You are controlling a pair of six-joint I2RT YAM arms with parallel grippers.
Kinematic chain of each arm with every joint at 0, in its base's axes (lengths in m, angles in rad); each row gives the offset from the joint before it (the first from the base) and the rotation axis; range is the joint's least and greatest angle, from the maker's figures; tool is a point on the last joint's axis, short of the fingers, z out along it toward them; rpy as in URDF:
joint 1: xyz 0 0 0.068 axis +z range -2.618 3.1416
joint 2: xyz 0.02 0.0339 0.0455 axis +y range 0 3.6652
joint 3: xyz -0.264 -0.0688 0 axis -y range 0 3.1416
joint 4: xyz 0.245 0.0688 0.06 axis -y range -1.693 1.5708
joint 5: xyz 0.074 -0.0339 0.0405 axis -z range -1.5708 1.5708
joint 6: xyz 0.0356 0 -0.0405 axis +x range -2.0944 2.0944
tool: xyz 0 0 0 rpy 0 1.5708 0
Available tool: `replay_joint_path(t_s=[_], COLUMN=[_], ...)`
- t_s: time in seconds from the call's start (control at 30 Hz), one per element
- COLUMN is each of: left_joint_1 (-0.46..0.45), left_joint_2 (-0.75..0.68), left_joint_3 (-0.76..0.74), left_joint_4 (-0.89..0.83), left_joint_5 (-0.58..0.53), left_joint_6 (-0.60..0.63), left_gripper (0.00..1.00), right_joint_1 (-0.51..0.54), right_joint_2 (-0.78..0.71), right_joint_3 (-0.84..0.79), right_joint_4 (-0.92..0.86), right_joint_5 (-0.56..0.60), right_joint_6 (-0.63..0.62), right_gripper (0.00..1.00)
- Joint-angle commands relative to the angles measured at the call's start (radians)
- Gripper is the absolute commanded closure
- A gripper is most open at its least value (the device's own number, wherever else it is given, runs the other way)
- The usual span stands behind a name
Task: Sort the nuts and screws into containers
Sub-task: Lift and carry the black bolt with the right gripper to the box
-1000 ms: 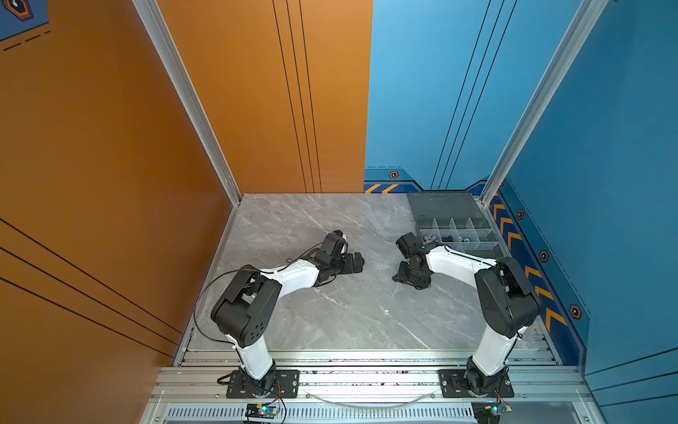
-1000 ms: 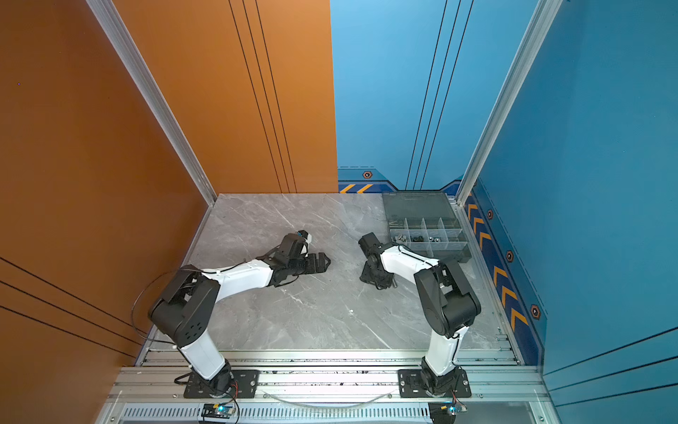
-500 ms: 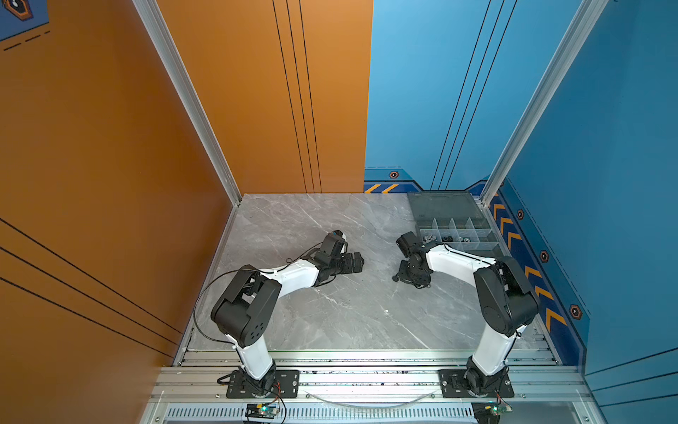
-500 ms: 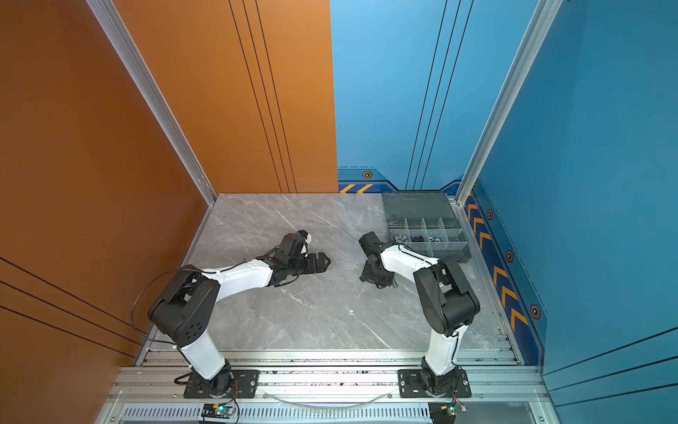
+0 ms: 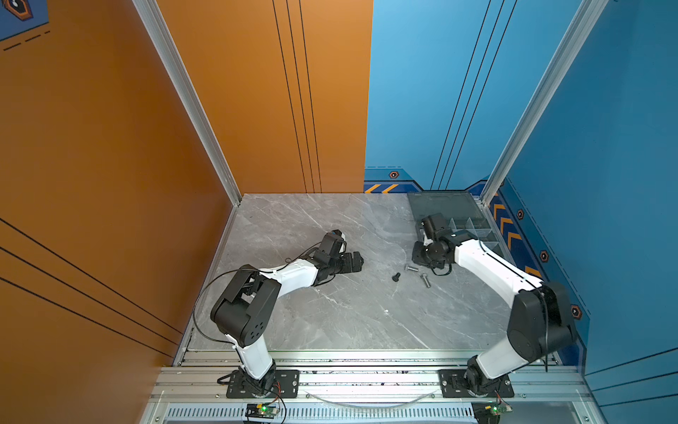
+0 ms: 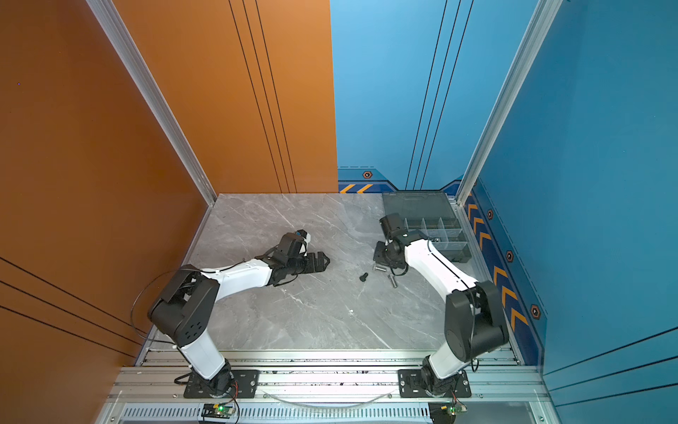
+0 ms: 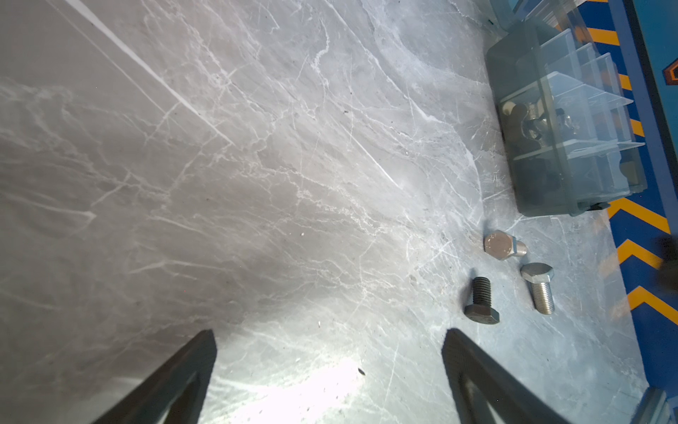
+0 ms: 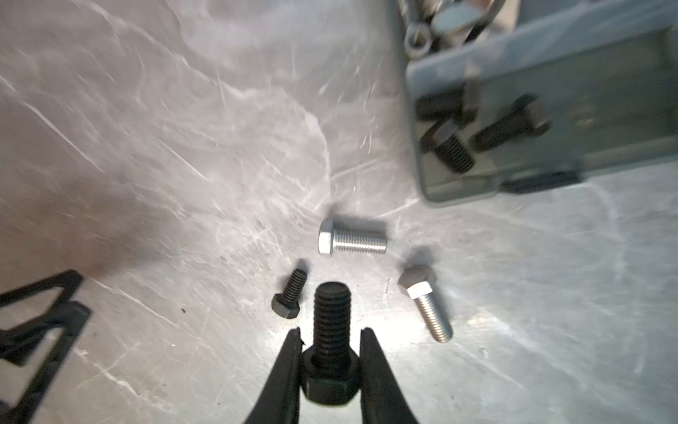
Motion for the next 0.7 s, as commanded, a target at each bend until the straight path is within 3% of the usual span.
replay_joint_path(t_s=[0.0, 0.27, 0.67], left_joint_1=[0.012, 0.012, 0.010], left_joint_2=[-0.013, -0.015, -0.021], left_joint_3=[0.009, 0.003, -0.005], left_joint_4=[0.018, 0.021, 0.020], left_joint_5=[0.033, 0.035, 0.021], left_joint_6=[-0.011, -0.019, -0.025], left_gripper=[0.02, 0.02, 0.02], right_joint_1=[-0.088, -0.213, -0.227], right_joint_2=[-0.010, 0.152, 0.302], right_joint_3=[0.034, 0.126, 0.195], right_joint_4=[-0.055, -0.042, -0.008], right_joint_5=[-0.042, -0.038, -0.052], right_joint_6=[-0.048, -0.064, -0.066], right_gripper=[1.00, 1.00, 1.00])
